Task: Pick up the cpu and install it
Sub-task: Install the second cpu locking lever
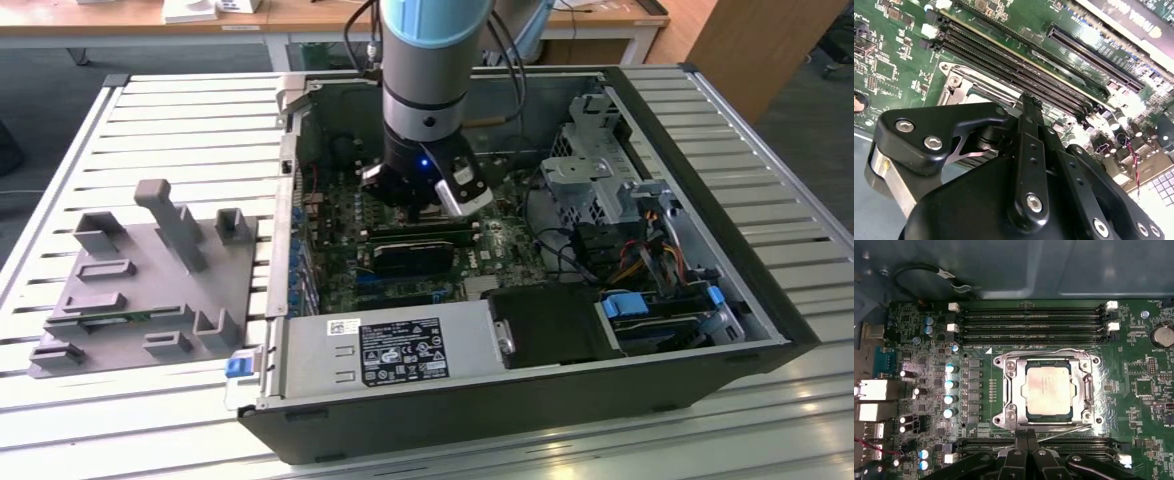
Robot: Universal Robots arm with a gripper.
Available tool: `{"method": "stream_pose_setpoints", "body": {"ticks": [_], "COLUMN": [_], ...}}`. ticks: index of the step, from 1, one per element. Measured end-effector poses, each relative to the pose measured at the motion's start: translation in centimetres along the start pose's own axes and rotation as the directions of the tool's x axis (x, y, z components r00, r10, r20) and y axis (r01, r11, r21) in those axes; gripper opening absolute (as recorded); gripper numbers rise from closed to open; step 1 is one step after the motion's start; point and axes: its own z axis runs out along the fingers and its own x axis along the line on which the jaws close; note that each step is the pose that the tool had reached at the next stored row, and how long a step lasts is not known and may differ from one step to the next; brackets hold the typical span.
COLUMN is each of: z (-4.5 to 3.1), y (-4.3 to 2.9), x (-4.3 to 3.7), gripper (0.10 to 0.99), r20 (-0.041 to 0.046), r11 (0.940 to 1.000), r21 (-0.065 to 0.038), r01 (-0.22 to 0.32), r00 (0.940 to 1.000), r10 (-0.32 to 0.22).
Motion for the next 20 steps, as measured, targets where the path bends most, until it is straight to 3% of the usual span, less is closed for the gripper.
{"method": "stream_pose_setpoints", "body": {"ticks": [5,9,14,20], "z": [0.01,0.15,0.70,1.29], "y": [-0.29,-0.44,-0.56,-0.71], "x": [0.21,0.60,0.74,0.87], "gripper": [0.106,0.106,0.106,0.106], "r20": [-0.0003,-0.0010,-0.0012,-0.0016], "r11": [0.9999,0.9993,0.9988,0.9976], "r21": [-0.015,-0.038,-0.048,-0.069], "r01": [0.000,0.001,0.001,0.001], "r00": [1.0000,1.0000,1.0000,1.0000], "r10": [0.000,-0.001,-0.001,-0.001]}}
